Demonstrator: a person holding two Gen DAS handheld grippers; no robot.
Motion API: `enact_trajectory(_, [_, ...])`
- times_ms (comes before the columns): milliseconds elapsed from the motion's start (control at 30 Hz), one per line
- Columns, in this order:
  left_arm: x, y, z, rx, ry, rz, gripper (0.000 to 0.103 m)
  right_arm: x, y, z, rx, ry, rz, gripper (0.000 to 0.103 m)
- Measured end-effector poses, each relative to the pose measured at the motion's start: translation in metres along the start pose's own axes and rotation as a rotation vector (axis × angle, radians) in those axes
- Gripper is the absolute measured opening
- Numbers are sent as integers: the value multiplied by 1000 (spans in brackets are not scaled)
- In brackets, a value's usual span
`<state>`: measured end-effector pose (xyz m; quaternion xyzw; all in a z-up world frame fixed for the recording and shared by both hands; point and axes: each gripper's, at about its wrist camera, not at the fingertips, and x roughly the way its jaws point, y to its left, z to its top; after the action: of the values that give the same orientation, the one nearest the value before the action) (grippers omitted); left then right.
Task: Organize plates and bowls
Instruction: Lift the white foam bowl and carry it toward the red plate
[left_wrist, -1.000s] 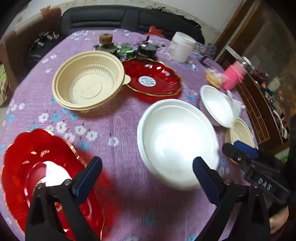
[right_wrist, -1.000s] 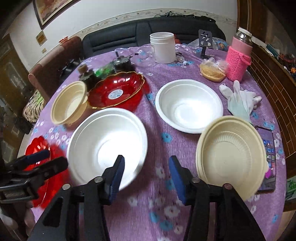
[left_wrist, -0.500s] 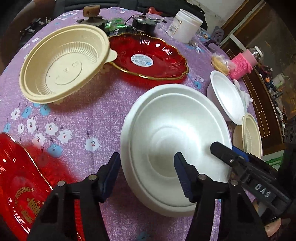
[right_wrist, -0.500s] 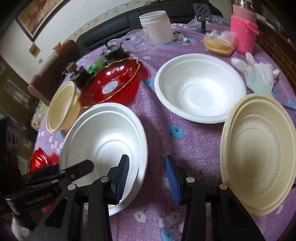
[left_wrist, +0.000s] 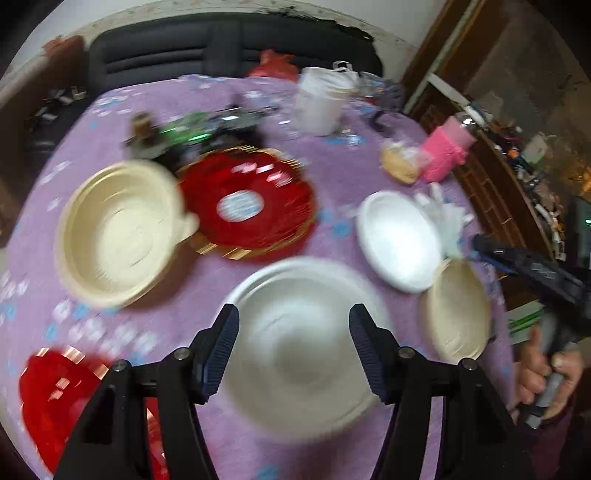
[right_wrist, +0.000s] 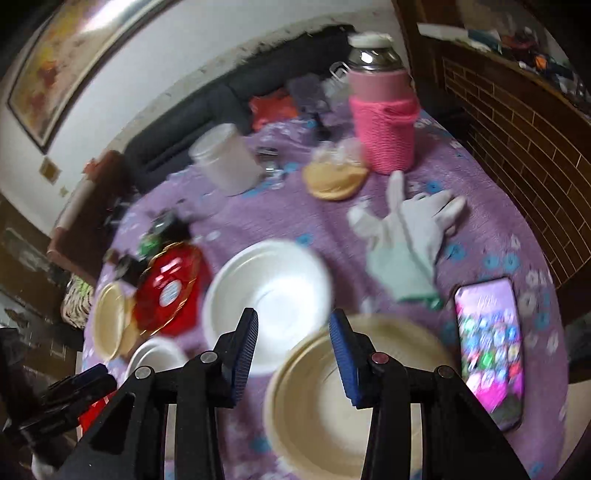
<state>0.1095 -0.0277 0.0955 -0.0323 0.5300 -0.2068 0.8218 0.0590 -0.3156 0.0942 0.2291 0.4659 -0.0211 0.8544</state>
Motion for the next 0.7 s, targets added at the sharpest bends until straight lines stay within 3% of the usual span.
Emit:
enact_trajectory(67, [16,-17,18,13,10,-29,61,15,-12,15,21,38,-16,44])
enact_trajectory(267, [77,-64,58,73,52,-7,61,52,-21,30,-2,116,-29,42])
enact_trajectory(567, [130,-79,68,90,148,21,61,87,-19,23,-51,194,-3,41])
enact_trajectory(667, [137,-80,68,95,162,8,49,92,-19,21,-54,205,4,39])
enact_trajectory(700, [139,-80,68,94,167,4,41,93,-19,20,-55,207,8,31])
